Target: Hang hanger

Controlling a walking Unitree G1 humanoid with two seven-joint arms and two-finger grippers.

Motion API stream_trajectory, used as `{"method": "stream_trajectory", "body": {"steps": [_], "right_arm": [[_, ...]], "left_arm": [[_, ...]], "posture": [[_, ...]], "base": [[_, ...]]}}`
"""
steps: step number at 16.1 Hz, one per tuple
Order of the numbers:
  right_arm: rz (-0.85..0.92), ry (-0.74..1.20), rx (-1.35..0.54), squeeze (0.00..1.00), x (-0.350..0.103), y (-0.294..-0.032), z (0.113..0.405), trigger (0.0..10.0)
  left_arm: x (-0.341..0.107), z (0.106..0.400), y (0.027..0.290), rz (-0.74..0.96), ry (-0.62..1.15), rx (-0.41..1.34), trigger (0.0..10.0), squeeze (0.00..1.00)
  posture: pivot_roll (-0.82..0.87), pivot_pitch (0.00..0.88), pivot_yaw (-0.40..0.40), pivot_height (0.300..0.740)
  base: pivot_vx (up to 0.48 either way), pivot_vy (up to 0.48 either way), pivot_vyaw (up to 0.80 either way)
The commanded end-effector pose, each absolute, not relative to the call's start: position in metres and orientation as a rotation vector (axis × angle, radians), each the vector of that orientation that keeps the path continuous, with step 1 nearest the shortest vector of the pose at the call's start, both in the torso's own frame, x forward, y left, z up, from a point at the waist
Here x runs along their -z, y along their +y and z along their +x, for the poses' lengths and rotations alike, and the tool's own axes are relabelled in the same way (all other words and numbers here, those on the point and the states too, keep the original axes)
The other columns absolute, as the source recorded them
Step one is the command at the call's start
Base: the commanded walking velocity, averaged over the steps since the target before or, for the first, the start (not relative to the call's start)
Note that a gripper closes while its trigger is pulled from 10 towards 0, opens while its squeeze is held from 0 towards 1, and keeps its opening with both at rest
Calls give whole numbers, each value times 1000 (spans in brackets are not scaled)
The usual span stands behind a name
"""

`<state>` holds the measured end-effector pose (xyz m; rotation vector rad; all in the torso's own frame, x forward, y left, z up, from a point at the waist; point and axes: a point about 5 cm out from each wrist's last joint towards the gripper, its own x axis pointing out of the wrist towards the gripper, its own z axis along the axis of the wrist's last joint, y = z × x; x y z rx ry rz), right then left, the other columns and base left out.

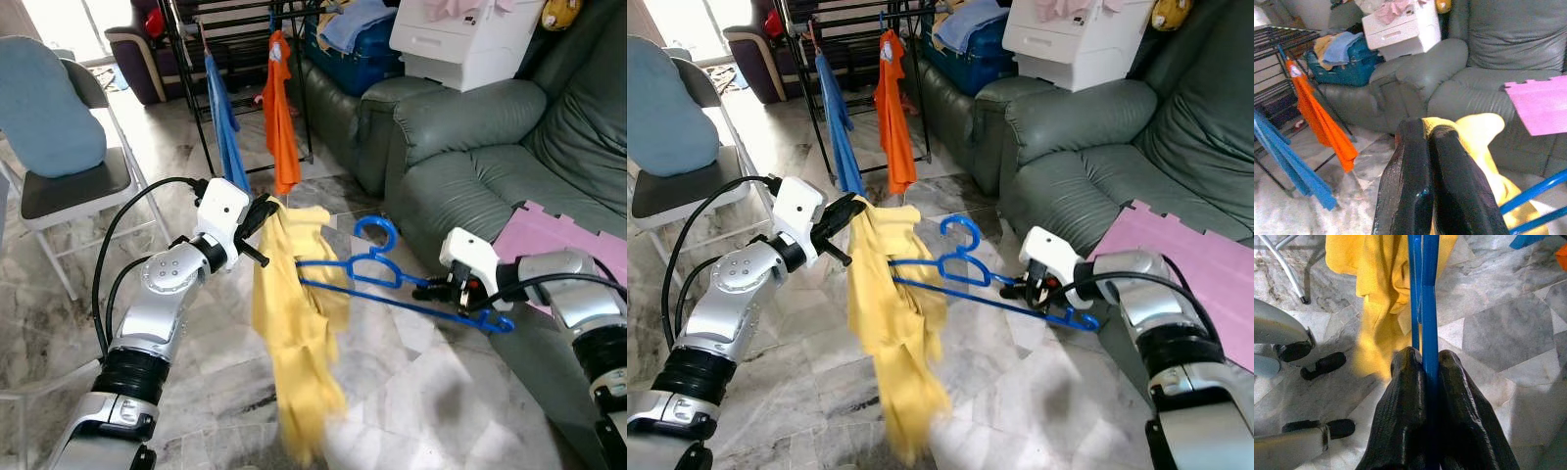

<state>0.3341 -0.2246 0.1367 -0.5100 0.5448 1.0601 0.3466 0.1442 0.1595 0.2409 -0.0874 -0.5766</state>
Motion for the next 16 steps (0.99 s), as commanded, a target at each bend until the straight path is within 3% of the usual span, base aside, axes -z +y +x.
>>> {"method": "stream_trajectory", "body": {"steps": [1,6,8,16], "right_arm": [[-513,512,-1066,0,-147,-224,338,10000],[-570,448,-930,0,-149,-225,350,10000],[-518,413,-801,0,-143,-219,360,10000],[-249,387,-824,0,-120,-175,363,10000]], "left_arm": [[-172,352,151,268,-138,535,10000,0],[-181,347,139,188,-179,623,10000,0],[-194,336,119,132,-224,742,10000,0],[-204,307,84,41,-278,936,10000,0]], "posture": [[-70,0,44,740],[-72,0,45,740],[-65,0,43,740],[-56,0,34,740]], "base": [[0,0,0],[0,0,0],[0,0,0],[0,0,0]]}}
